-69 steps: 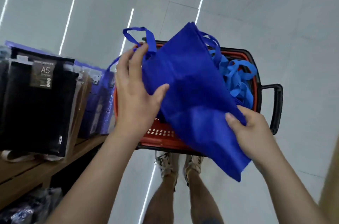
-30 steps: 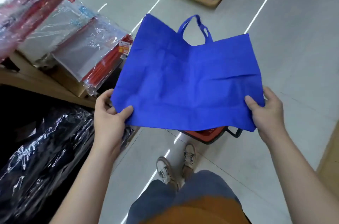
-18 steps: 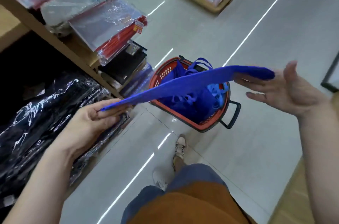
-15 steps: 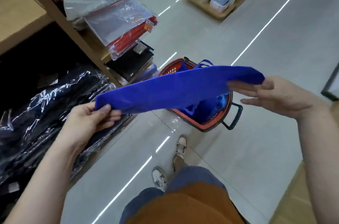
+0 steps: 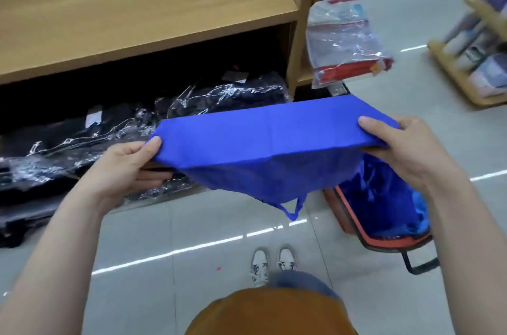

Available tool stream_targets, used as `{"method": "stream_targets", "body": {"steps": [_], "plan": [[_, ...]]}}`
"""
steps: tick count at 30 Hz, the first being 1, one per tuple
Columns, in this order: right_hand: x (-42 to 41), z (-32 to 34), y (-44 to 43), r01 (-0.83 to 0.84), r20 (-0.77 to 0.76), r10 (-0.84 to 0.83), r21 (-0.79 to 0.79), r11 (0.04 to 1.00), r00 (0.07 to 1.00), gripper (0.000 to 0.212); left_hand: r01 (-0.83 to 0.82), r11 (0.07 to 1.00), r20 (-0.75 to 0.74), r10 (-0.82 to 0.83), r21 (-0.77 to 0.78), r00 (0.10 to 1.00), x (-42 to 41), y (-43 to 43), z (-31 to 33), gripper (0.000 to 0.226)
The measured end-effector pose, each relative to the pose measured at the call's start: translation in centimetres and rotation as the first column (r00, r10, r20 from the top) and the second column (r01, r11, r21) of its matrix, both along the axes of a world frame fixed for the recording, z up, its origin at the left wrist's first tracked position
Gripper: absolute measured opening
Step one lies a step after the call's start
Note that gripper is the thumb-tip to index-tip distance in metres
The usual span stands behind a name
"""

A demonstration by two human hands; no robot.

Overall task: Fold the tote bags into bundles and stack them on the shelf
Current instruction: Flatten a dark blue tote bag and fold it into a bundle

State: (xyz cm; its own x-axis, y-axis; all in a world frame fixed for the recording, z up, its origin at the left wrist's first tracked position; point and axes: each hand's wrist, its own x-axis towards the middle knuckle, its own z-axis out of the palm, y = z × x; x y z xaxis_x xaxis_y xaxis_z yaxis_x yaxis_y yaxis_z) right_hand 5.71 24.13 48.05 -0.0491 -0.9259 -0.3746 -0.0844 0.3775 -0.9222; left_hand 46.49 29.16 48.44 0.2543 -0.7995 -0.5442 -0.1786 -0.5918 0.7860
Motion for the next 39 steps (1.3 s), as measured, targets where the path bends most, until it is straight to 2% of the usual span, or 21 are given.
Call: {"method": "stream_targets", "body": {"steps": [1,4,6,8,10,12,13,15,16,18,22,25,26,28,30,31,33,35,37,39], "plan": [[1.5,0.1,-0.7,-0.097,-0.048,0.096,-0.022,0.995,0.994,0.027,-0.120,0.992,-0.038,0.118,-0.042,0.992,1.0,1.1,0.3,0.026],[5.7,0.7,-2.8,-0.302,-0.111,0.294,-0.074,0.950,0.950,0.016,-0.422,0.883,-0.088,0.413,-0.203,0.906,3.1,4.1,1.5,0.019],[8.6,0.8,-4.2,-0.374,-0.095,0.366,-0.080,0.924,0.926,0.026,-0.512,0.791,-0.131,0.499,-0.335,0.857,4.1,5.8,2.4,0.039],[11.5,0.9,-5.0,-0.426,-0.138,0.417,-0.046,0.903,0.898,0.036,-0.522,0.723,-0.159,0.510,-0.452,0.845,5.2,7.6,3.8,0.046],[14.3,1.3,-5.2,-0.466,-0.188,0.454,-0.027,0.884,0.871,0.046,-0.490,0.665,-0.156,0.497,-0.564,0.854,6.5,9.5,5.7,0.037],[17.3,2.4,-5.1,-0.479,-0.153,0.466,-0.068,0.875,0.872,0.040,-0.428,0.637,-0.117,0.470,-0.641,0.875,8.4,11.4,7.1,0.025],[19.0,2.9,-5.0,-0.474,-0.085,0.467,-0.090,0.876,0.880,0.028,-0.386,0.640,-0.079,0.453,-0.665,0.888,9.5,12.3,7.7,0.032],[22.5,3.8,-5.0,-0.464,0.130,0.464,-0.035,0.885,0.876,0.007,-0.270,0.655,0.030,0.409,-0.705,0.912,11.6,14.1,8.8,0.045],[24.2,4.1,-4.9,-0.460,0.236,0.442,0.025,0.887,0.865,0.009,-0.200,0.674,0.105,0.383,-0.712,0.918,12.6,14.9,9.3,0.049],[27.6,4.3,-4.5,-0.501,0.342,0.435,0.130,0.856,0.833,0.011,-0.098,0.708,0.226,0.349,-0.699,0.910,15.0,16.6,10.0,0.056],[35.1,3.2,-2.3,-0.649,0.304,0.581,0.221,0.728,0.755,0.027,0.096,0.710,0.390,0.265,-0.698,0.882,20.3,19.5,12.0,0.054],[40.5,1.6,0.8,-0.699,0.267,0.648,0.205,0.685,0.713,0.028,0.248,0.694,0.545,0.245,-0.676,0.802,23.2,20.4,14.3,0.053],[42.0,1.1,2.0,-0.709,0.272,0.659,0.166,0.686,0.701,0.027,0.314,0.699,0.618,0.231,-0.643,0.752,24.0,20.5,15.1,0.048],[44.6,1.0,3.7,-0.683,0.233,0.661,0.018,0.730,0.713,0.032,0.437,0.713,0.773,0.232,-0.548,0.591,25.8,20.7,16.5,0.040],[46.6,2.8,4.8,-0.604,0.062,0.629,-0.221,0.766,0.775,0.035,0.495,0.726,0.866,0.295,-0.478,0.403,27.9,21.0,17.0,0.040],[47.3,4.1,4.7,-0.563,-0.050,0.586,-0.351,0.748,0.809,0.029,0.494,0.729,0.876,0.335,-0.474,0.347,29.2,21.3,16.9,0.040],[47.9,7.4,4.1,-0.487,-0.216,0.454,-0.586,0.648,0.864,0.029,0.439,0.719,0.842,0.443,-0.538,0.308,31.8,21.3,16.0,0.040],[48.3,10.0,3.1,-0.422,-0.287,0.319,-0.728,0.540,0.903,0.038,0.341,0.695,0.773,0.545,-0.633,0.325,34.3,20.6,14.2,0.041],[48.8,10.4,1.6,-0.409,-0.343,0.223,-0.782,0.470,0.912,0.034,0.256,0.687,0.727,0.587,-0.680,0.356,36.3,19.0,12.0,0.043],[48.9,9.2,-0.4,-0.418,-0.393,0.156,-0.780,0.466,0.906,0.027,0.238,0.722,0.746,0.546,-0.650,0.380,37.8,16.7,9.7,0.047]]}}
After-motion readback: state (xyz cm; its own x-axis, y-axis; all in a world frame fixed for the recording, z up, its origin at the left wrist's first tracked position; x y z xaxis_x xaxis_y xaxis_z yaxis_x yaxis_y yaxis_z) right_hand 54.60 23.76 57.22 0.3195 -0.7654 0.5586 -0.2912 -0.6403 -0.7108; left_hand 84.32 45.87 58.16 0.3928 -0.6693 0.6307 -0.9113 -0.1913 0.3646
